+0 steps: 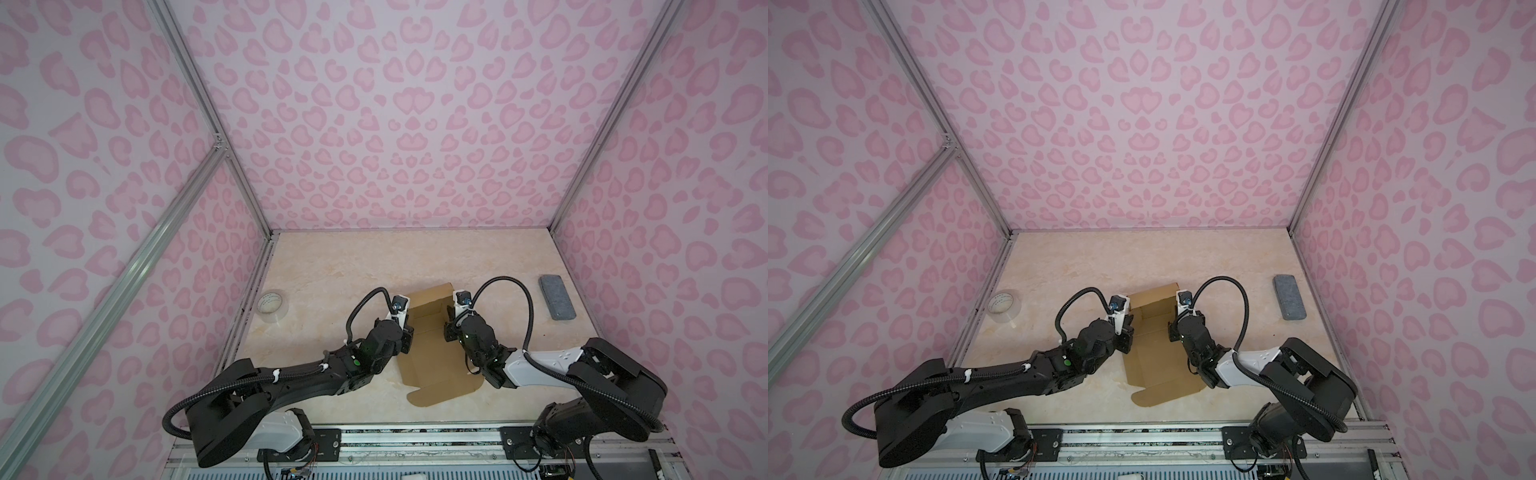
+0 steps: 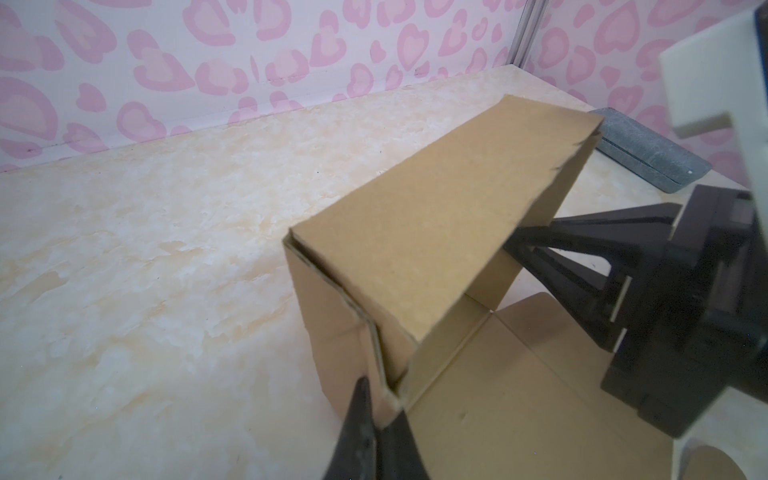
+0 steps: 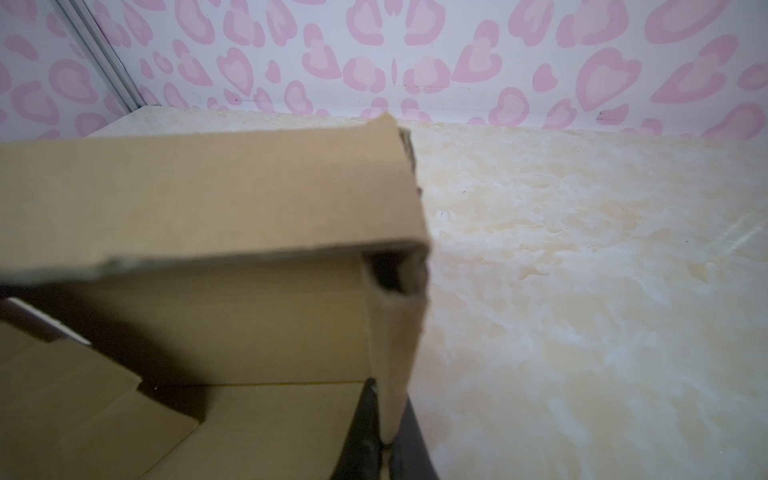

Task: Fold the paper box

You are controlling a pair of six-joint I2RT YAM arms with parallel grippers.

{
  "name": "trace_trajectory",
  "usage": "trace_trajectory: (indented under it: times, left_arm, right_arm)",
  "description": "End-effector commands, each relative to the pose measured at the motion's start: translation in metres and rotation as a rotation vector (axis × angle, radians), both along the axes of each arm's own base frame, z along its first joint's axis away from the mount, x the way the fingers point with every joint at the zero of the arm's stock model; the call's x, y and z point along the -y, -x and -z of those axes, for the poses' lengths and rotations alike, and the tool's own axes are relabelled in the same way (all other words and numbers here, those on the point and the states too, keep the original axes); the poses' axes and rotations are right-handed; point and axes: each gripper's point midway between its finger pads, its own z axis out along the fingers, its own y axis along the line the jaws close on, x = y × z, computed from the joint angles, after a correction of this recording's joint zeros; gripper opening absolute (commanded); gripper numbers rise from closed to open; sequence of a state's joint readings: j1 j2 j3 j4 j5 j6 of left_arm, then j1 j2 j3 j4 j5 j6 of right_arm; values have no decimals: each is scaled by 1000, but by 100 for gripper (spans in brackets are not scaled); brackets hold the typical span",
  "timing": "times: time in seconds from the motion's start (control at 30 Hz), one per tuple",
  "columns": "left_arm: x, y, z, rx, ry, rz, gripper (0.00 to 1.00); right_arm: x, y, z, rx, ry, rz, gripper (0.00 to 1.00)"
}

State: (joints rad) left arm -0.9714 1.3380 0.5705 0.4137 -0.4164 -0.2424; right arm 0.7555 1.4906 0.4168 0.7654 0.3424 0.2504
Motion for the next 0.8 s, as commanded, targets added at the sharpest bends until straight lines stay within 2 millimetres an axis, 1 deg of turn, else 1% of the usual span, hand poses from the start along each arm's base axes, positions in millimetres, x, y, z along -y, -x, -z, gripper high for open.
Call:
trace_trajectory:
  times: [0.0,0.1,0.27,0.33,0.47,0.53,0.77]
  left_arm:
    - [14,5,-9,-1,54,65,2]
    - [14,6,-9,-2,57,70,2]
    - [14,7,-11,0,63,72,2]
    - [14,8,-10,-1,63,75,2]
    - [15,8,-11,-1,64,77,2]
    - [14,7,-10,0,63,75,2]
    - [15,7,-10,-1,62,76,2]
  right_arm:
    - [-10,-2,-12,36,-71,-49,14]
    - [-6,-6,-15,43,-107,-57,16]
    - [-6,-9,-21,61,-112,-64,16]
    - [-8,-8,-25,79,-125,-80,17]
    - [-17,-5,-31,97,-160,-153,23]
    - [-18,-6,-30,86,-174,-172,26]
    - [-15,-5,-26,87,-147,-193,32]
